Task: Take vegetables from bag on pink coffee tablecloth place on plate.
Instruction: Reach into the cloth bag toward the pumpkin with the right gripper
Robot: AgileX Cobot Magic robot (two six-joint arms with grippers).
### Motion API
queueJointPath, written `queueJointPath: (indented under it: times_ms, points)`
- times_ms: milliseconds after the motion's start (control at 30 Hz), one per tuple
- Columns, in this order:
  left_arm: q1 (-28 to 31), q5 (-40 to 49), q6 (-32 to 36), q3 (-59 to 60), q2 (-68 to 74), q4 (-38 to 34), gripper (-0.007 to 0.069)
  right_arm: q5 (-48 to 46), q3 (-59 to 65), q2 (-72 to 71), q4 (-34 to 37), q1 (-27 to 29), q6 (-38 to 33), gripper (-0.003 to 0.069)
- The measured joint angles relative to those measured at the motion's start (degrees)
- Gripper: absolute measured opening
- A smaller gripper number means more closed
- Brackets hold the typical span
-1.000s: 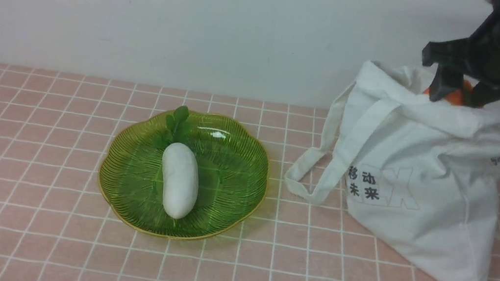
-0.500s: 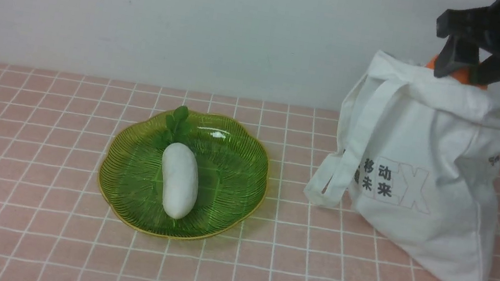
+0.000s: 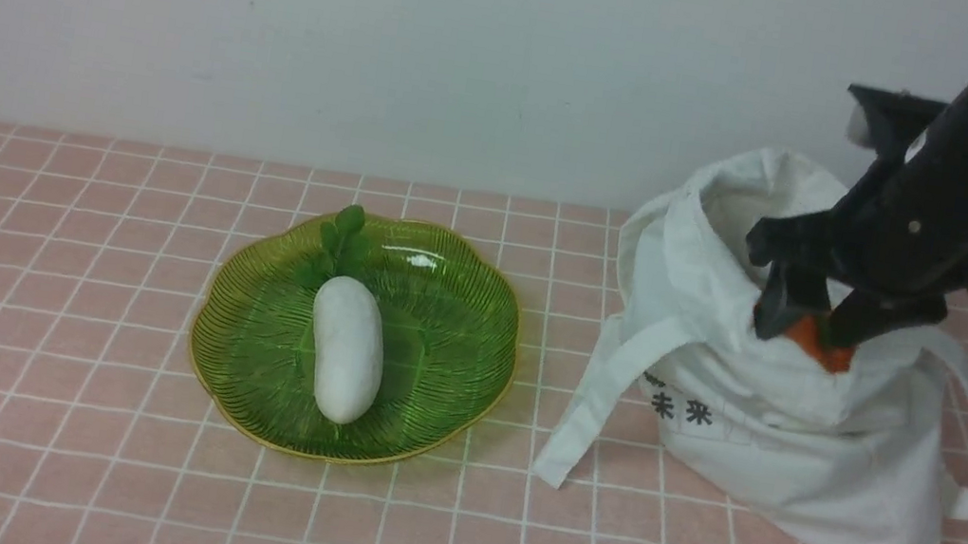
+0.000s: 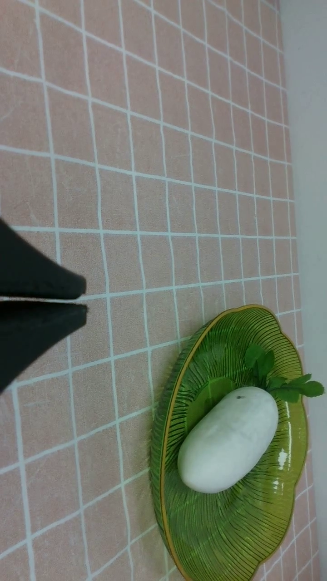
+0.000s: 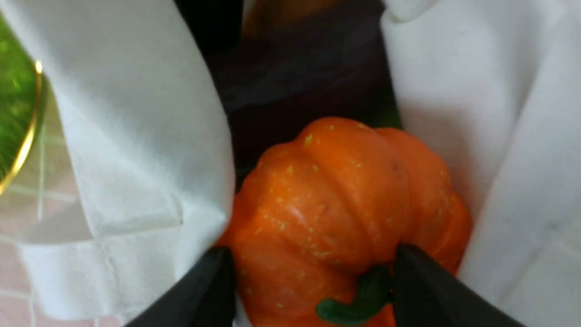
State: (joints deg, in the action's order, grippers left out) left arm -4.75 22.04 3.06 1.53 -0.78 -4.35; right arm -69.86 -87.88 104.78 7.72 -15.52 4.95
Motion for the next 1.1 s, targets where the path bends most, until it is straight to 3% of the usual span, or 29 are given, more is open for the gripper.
queueJointPath:
  times_ms: [300,533,767,1100]
  points:
    - [0.0,0.0,0.0,0.0,0.0,0.0,-0.0006,0.3,1.8,-0.6,-4.2,-4.1,0.4,0.0412]
    - [0.0,0.0,0.0,0.0,0.0,0.0,-0.0006,0.1,2.1,-1.6,-1.0,-4.2,0.4,0.0414]
    - [0.0,0.0,0.0,0.0,0.0,0.0,-0.0006,-1.0,2.2,-10.2,0.2,-4.2,0.3,0.0587]
    - [0.0,0.0,0.0,0.0,0.0,0.0,-0.0006,2.3,2.2,-9.4,-0.3,-2.3,8.7,0.0576]
